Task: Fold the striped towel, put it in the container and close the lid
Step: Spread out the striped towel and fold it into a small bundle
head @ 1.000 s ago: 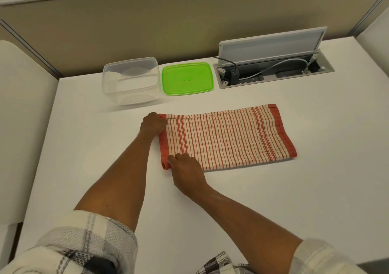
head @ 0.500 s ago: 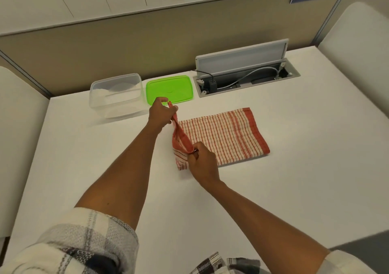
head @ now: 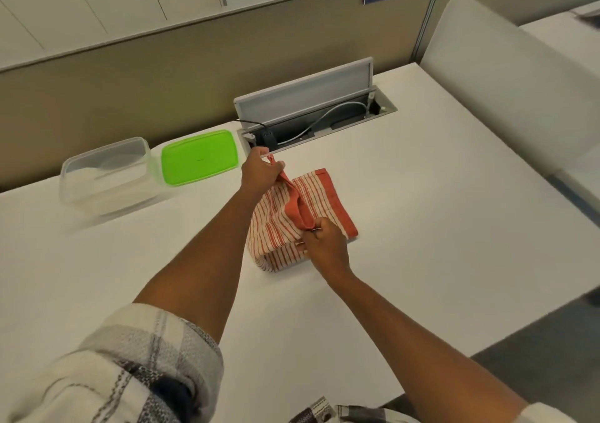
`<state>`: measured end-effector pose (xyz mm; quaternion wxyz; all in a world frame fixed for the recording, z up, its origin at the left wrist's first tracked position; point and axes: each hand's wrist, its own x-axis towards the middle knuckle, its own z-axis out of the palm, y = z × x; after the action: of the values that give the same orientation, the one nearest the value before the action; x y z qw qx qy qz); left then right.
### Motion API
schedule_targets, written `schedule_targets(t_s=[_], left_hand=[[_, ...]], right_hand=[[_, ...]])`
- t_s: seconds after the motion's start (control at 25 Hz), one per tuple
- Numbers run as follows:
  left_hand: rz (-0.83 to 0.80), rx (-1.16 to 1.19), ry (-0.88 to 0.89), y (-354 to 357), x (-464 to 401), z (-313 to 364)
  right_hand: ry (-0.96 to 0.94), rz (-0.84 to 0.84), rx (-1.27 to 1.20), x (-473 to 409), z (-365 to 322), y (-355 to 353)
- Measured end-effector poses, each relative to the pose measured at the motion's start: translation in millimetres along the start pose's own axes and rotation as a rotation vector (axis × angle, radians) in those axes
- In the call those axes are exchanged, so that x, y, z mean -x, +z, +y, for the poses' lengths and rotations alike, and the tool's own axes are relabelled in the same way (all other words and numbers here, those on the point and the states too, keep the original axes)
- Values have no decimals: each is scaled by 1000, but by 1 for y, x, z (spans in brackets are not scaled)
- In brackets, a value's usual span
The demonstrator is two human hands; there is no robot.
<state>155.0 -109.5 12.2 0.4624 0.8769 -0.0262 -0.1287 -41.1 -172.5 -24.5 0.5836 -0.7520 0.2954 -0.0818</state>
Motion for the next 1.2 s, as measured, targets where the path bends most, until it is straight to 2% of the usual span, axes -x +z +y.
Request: schedule_targets(t_s=[0.2,0.36,0.44,0.52,0.6,0.68,0.8,0.88,1.0,1.08,1.2], left_hand=[[-77,-45,-44,58,-6,11],[-66,-92,-43,92,-5,11],[-100,-29,-67,100,-6,10],[-164,63,-103,105,-5,5],[-196,90,-101,105,-3,2],[-173,-13,23,104,2,-1],[-122,-263,290,105,22,-19],[-136,-417,382,103,41,-40],[-218,-607,424,81,65,-79],[-282,-689,407,64,78,-101],[-257,-731,447,44,103,-118]], right_hand=[[120,22,-29,-19,30,-38],[217,9,6,-31,51,-60],[244,30,67,-34,57,-63],[213,91,219,-34,58,-65],[74,162,377,-33,58,-65],[-145,159,463,-33,56,-63],[-325,-26,581,-38,56,-57],[-257,-74,634,-42,59,-57],[-139,-91,652,-45,65,-57],[-152,-108,684,-43,67,-55],[-239,-86,685,-38,64,-56]])
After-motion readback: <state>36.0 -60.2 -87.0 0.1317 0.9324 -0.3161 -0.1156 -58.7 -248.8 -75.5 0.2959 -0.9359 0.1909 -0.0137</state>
